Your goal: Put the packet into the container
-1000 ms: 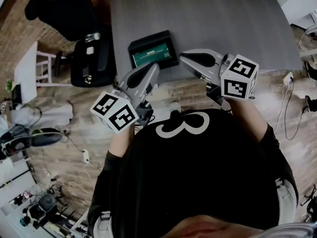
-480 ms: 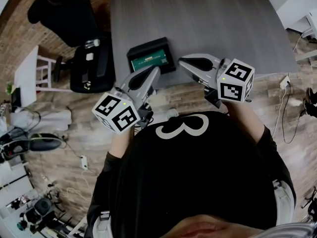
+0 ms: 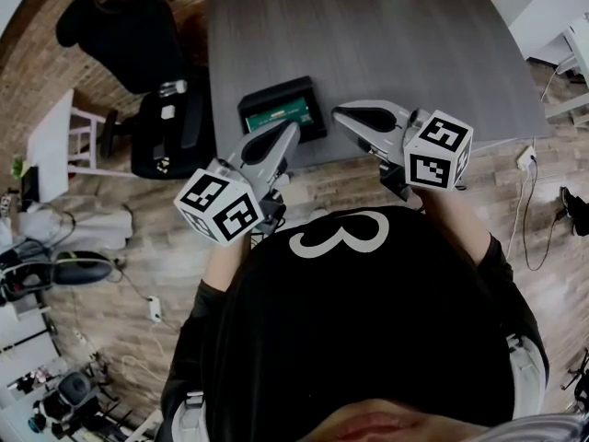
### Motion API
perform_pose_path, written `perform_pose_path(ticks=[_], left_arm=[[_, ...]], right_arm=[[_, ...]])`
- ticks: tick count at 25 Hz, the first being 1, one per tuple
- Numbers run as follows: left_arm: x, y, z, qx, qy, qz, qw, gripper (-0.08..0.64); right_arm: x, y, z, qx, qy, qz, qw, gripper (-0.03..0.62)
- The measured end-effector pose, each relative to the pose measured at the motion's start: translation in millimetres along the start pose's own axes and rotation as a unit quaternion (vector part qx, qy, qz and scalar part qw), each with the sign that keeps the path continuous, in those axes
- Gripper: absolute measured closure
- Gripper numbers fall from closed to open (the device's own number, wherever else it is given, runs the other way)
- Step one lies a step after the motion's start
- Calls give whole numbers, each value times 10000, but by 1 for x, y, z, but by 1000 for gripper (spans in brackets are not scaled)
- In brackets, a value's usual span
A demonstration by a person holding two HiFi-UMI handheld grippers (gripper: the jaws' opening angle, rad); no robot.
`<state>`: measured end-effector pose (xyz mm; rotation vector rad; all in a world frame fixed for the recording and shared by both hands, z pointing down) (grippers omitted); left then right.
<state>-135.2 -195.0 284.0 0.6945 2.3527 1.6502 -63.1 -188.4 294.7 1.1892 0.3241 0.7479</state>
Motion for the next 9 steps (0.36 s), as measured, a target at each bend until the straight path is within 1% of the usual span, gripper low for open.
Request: perform_pose_path(ticks=[4,9], left_arm=[[0,-2,1,-13,40,9,10000,549],[1,-3,-8,129,-40,162,9998,549]], right_arm=[[-1,-1,0,20,-6,27,10000,591],[-3,2,2,22,12,19,10000,591]])
Point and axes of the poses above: the fingertips, and each gripper's own axes: x backward along the fingers, z to its right, y out of its underside, the point moved 1 cm from there along x, backward along the fingers, and after that the axes turned 15 degrees about z, right-handed, at the moved point
